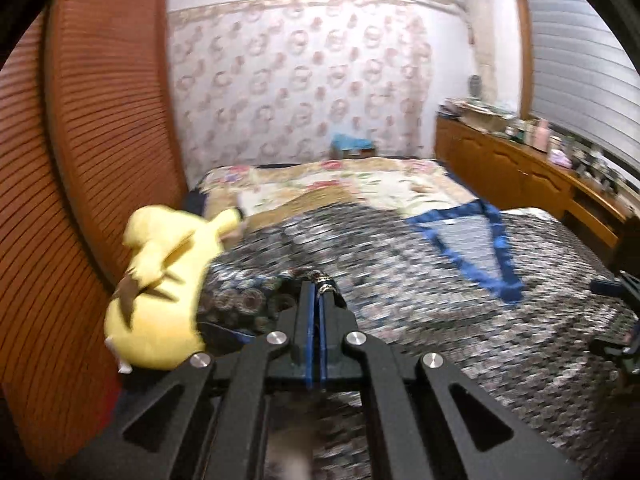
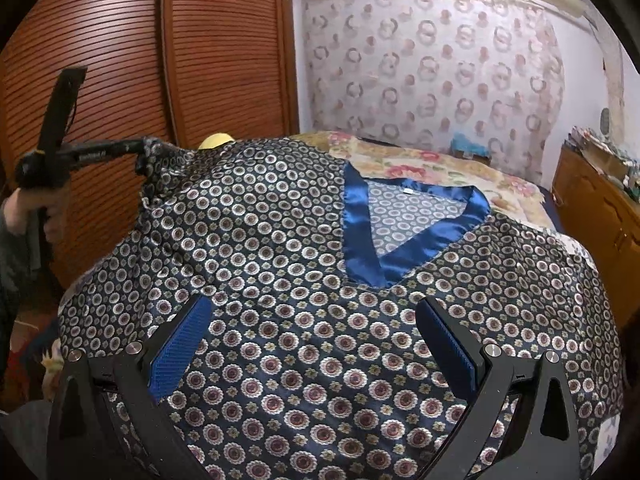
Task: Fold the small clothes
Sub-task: 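Grasp the sleeve edge of the navy top with the left gripper, then fold the grasped side of the top inward over the body with the left gripper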
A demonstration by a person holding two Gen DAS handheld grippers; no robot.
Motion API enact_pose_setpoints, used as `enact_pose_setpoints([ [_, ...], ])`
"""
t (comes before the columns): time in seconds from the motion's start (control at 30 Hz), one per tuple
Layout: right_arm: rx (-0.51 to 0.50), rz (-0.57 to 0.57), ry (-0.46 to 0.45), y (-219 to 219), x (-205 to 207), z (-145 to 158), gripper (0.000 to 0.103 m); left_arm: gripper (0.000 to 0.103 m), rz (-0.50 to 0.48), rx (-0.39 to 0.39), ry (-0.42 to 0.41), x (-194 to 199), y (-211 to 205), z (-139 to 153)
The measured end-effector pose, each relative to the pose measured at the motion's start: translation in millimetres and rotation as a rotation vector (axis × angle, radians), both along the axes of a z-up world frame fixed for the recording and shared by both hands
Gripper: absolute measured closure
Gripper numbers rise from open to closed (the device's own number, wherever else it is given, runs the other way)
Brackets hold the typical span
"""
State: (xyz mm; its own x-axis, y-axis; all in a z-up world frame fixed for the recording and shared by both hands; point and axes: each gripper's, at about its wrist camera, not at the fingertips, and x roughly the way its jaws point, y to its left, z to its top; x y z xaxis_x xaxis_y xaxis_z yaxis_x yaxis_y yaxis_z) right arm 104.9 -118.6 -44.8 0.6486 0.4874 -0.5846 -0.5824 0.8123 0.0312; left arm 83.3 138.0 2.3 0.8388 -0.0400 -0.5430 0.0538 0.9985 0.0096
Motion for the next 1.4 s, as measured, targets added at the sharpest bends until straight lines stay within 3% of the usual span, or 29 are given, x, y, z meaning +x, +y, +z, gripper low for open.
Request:
enact_pose_setpoints([
  [0.27,0.011,-0.025,0.012,-13.2,3.1,0.1,0.000,0.095,-0.137,0.018,0.064,-7.4,-55.9,-12.7],
  [0.6,-0.019,-0.015,0.012,-6.4,10.0,4.4,0.000,0.064,-0.106,-0.059,0.026,-46.1,-40.2,-12.7],
  [0.7,-0.029,0.003,0.001,2.6,11.9,10.4,0.000,0.046,-0.071,-0.067,-0.001,-56.9,-29.4,-8.8],
  [0.73,-0.032,0.012,-0.003,6.3,12.6,12.3,0.000,0.046,-0.054,-0.069,-0.012,-61.0,-24.3,-7.2],
  [0.97,-0.045,0.138,-0.010,51.0,22.4,26.6,0.002,0.041,0.034,-0.093,-0.029,-73.3,10.4,-7.5],
  [1.13,-0.040,0.258,-0.016,99.2,32.7,37.6,0.013,0.028,0.084,-0.113,-0.034,-82.9,30.7,-14.4],
  [1.4,-0.057,0.396,0.032,181.4,59.3,33.6,0.031,0.027,0.117,-0.137,-0.025,-93.1,46.5,-29.2],
])
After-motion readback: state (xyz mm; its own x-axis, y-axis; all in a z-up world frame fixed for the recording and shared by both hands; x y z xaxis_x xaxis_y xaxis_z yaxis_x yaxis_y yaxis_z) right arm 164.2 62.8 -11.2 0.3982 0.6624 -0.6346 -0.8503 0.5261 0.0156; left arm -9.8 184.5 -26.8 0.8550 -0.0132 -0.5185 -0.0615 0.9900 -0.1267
